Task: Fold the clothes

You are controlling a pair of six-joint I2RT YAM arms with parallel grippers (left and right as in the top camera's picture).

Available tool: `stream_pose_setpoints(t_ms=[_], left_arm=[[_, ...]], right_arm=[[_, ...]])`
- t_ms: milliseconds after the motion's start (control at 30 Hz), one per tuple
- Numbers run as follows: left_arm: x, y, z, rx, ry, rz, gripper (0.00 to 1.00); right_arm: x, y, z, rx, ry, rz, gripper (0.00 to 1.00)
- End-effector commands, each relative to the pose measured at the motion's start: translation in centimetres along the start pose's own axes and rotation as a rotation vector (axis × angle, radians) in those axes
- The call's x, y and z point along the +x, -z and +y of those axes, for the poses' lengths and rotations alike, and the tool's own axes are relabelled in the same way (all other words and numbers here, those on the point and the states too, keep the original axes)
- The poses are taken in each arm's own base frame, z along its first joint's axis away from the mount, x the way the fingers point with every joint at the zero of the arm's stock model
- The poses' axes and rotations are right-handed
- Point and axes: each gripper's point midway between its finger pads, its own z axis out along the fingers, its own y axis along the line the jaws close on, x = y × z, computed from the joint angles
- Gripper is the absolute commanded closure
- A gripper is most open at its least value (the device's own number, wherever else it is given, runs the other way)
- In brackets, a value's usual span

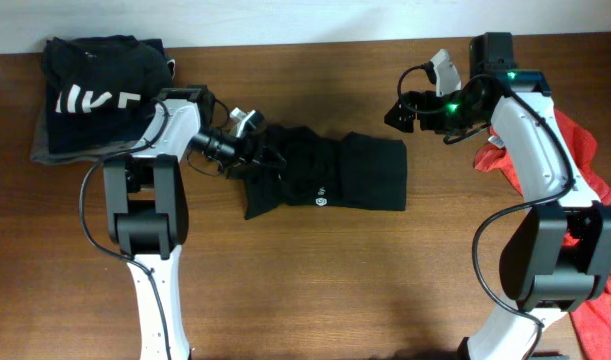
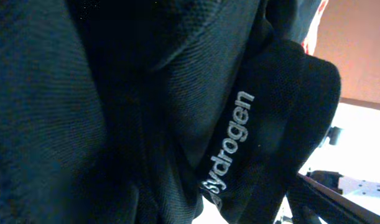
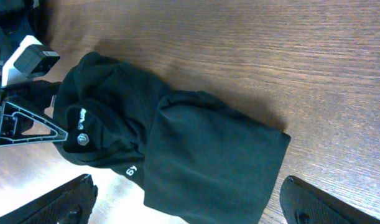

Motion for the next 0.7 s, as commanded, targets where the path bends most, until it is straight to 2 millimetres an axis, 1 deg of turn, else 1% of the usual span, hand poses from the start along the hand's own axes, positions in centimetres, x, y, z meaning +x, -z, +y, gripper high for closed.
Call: stream_pose_setpoints(t_ms=[0,67,200,233,300,333,400,433,533,567,667], left_arm=[[0.5,-0.9,0.5,-0.09,-0.019,0.039,0.01],[0.5,-1.4,0.5,-0.116,-0.029,0.05,0.01],[0.3,-2.2,1.4,-0.213,0.016,0.061,0.02],[0.3,-2.5,1.5,-0.234,0.022,0.064,0.07],[0.1,-2.8,1.6,-0.256,0.033,0.062,0.31],[0.0,-3.0,1.5,-0.261,0.039,0.057,0.4],[-0.3,-3.2,1.4,-0.264,0.056,0.048,0.53],[-0.4,-3.3,1.4,-0.268,0.068,0.041,0.68],[-0.5,-3.1,1.9,-0.295,0.084,0.037,0.94],[-0.4,-2.9,2.3,-0.317,0.102,0.035,0.99],[-0.2,-1.9,3.5,-0.368,0.128,0.033,0.99]], right_arm=[[-0.2,0.3,-0.1,0.01,0.015,-0.006,0.01],[-0.2,0.3,-0.1,0.01,0.015,-0.006,0.01],[-0.2,0.3,-0.1,0.01,0.014,-0.006,0.01],[-0.2,0.3,-0.1,0.01,0.014,-0.006,0.01],[-0.2,0.3,-0.1,0.01,0.014,-0.006,0.01],[-0.2,0.3,-0.1,0.01,0.014,-0.006,0.01],[-0.2,0.3,-0.1,0.01,0.014,-0.005,0.01],[-0.1,0.3,-0.1,0.01,0.012,-0.002,0.01],[0.0,0.3,-0.1,0.01,0.009,0.003,0.01],[0.1,0.3,-0.1,0.01,0.008,0.004,0.02],[0.1,0.3,-0.1,0.01,0.007,0.006,0.01]])
